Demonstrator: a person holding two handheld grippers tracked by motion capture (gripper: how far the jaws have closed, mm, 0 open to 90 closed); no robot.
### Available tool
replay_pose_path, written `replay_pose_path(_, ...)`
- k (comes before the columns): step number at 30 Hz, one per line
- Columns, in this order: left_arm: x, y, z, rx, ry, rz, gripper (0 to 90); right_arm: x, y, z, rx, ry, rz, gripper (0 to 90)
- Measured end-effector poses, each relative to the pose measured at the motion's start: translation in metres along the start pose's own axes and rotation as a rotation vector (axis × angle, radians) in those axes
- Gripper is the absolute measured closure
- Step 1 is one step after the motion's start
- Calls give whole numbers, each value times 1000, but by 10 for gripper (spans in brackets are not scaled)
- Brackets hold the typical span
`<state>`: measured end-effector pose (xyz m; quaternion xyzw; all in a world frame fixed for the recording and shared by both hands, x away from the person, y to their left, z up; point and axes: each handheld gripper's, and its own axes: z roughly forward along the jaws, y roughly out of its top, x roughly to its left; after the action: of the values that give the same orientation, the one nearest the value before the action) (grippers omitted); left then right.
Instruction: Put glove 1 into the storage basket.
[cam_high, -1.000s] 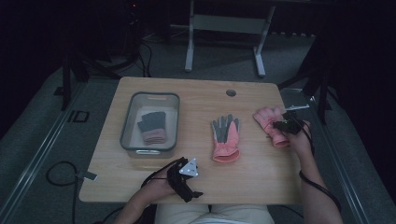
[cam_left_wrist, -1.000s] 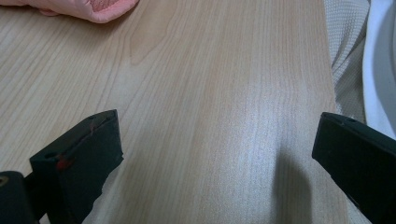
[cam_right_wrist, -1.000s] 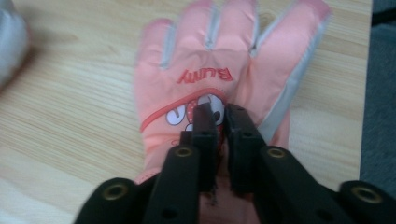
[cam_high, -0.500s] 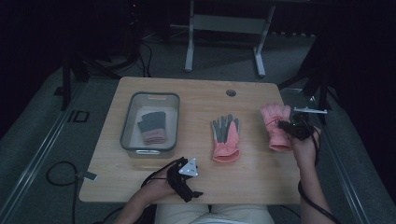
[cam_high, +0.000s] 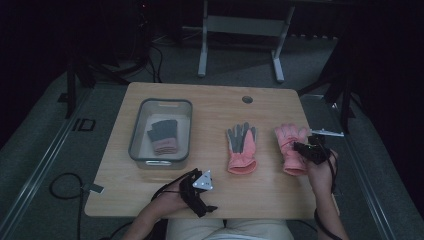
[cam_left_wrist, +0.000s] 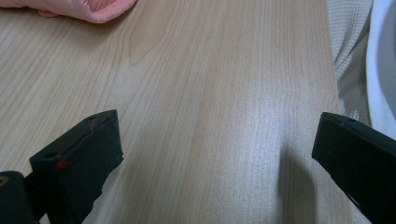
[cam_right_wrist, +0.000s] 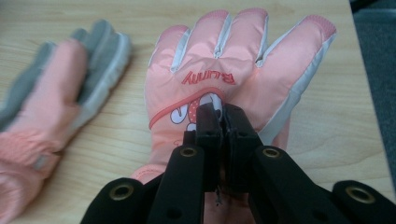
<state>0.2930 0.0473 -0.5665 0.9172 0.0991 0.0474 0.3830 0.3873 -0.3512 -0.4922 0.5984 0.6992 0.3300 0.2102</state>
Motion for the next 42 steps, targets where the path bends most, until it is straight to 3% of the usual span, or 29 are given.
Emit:
replay_pose_path(5,1,-1,0,-1,-2,0,12,-5,-12,26,50,-28,-2,833)
replay_pose_path(8,0,-1,0,1,-3,-1,12,-9,-16,31,50,-14,20,788)
replay_pose_path(14,0,-1,0,-1,-4,-1,12,-8,-13,29,64,-16,-16,725)
replay_pose_path(17,0,-1,0,2,-3,2,12,-6,-6,19,51,-17,-55,705)
replay_pose_path(20,0,-1,0,3,-5,3,12,-4,0,12,36,12,-148,654)
replay_pose_path(24,-1,-1,1,4,-4,3,12,-6,7,8,59,33,-262,583)
replay_pose_path(26,-1,0,1,7,-3,4,12,-8,8,10,83,33,-286,554)
replay_pose_path(31,-1,0,1,8,-4,3,11,-10,4,19,128,48,-292,526)
replay_pose_path(35,-2,0,2,17,-3,14,12,-9,-5,33,156,20,-336,548)
replay_pose_path(42,-4,0,3,21,1,16,12,-5,-10,36,142,3,-332,763)
